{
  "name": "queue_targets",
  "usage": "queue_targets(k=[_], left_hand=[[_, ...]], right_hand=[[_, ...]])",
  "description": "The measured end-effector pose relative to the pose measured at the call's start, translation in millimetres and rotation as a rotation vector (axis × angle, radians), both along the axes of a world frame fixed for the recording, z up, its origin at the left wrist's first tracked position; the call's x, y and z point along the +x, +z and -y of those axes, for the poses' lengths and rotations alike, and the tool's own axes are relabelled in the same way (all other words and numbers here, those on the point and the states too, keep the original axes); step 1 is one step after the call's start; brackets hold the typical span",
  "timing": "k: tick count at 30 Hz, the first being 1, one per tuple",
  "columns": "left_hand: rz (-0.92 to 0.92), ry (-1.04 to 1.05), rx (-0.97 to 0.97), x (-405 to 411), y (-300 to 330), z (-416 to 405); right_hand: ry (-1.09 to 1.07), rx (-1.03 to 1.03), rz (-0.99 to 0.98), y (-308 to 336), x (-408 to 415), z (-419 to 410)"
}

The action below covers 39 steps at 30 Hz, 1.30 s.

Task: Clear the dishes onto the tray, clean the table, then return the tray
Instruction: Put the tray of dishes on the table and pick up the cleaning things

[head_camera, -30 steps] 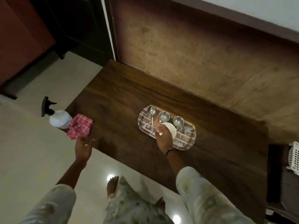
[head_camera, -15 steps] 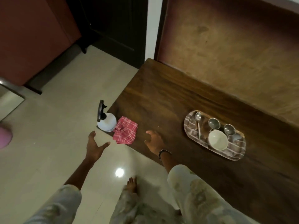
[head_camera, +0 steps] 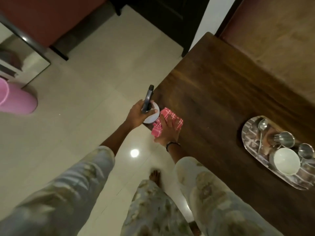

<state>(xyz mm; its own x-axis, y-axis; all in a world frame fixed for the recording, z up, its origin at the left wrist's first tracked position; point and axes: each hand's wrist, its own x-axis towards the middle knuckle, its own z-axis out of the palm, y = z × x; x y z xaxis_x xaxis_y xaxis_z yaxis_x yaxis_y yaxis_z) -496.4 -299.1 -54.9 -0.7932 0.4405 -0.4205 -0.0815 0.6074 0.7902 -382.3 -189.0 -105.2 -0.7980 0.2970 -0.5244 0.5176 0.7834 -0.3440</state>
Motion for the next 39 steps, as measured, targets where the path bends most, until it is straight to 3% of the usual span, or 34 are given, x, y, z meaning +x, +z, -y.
queue_targets(k=[4, 14, 25, 39], left_hand=[[0.041, 0.042, 0.003, 10.0, -1.5, 12.8], [0.111, 0.136, 0.007, 69.8, 17.3, 26.0], [0.165, 0.014, -0.001, 177.8, 72.9, -16.6], [0.197, -0.352, -0.020, 365.9, 144.4, -132.6]], right_hand=[[0.111, 0.086, -0.054, -5.5, 20.0, 4.8], [0.308, -0.051, -0.040, 21.4, 77.3, -15.0], [-0.147, -0.027, 0.061, 90.5, 201.5, -77.5], [-0.609, -0.047, -0.107, 198.2, 427.6, -156.5]])
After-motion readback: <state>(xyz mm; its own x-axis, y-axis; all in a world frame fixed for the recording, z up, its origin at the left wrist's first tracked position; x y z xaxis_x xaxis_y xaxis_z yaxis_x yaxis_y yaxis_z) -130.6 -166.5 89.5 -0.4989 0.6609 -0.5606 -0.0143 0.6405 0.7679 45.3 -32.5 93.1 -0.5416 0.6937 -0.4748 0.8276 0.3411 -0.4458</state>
